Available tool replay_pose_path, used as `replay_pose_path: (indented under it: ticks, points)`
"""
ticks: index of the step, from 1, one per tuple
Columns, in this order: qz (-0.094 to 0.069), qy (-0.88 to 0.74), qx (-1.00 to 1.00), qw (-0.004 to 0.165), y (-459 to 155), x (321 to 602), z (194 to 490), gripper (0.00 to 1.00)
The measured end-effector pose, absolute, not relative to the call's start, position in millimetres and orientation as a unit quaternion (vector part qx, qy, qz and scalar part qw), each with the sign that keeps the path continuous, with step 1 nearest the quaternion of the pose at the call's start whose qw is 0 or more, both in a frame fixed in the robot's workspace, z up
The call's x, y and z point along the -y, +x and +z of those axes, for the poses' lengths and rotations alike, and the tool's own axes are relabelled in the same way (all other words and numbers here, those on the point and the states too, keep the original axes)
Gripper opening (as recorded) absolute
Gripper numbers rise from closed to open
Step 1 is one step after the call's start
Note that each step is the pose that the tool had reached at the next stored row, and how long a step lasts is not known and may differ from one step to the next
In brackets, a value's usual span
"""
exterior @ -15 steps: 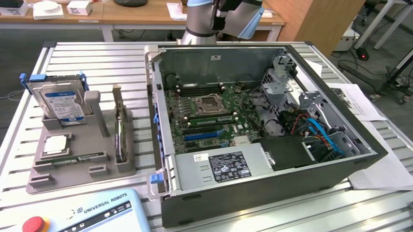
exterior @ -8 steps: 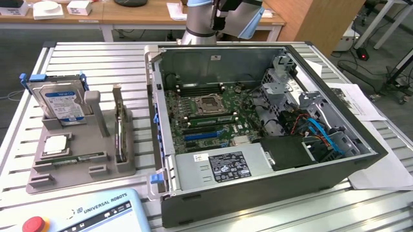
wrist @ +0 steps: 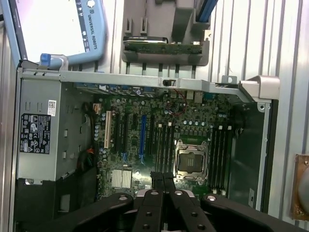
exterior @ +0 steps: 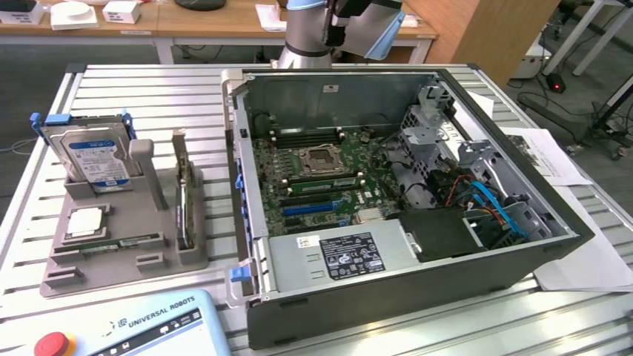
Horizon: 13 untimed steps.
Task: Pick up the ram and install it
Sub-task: 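Press down the ram until it locks into place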
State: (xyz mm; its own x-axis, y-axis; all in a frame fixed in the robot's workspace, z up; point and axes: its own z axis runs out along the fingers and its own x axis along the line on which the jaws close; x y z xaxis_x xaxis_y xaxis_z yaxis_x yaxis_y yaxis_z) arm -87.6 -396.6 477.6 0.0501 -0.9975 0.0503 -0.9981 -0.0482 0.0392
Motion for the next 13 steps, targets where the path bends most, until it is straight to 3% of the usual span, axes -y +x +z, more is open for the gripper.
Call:
replay_pose_path:
  ticks: [13]
  points:
    - [0.002, 0.651, 0.758, 0.032, -87.6, 396.6, 477.4, 0.11]
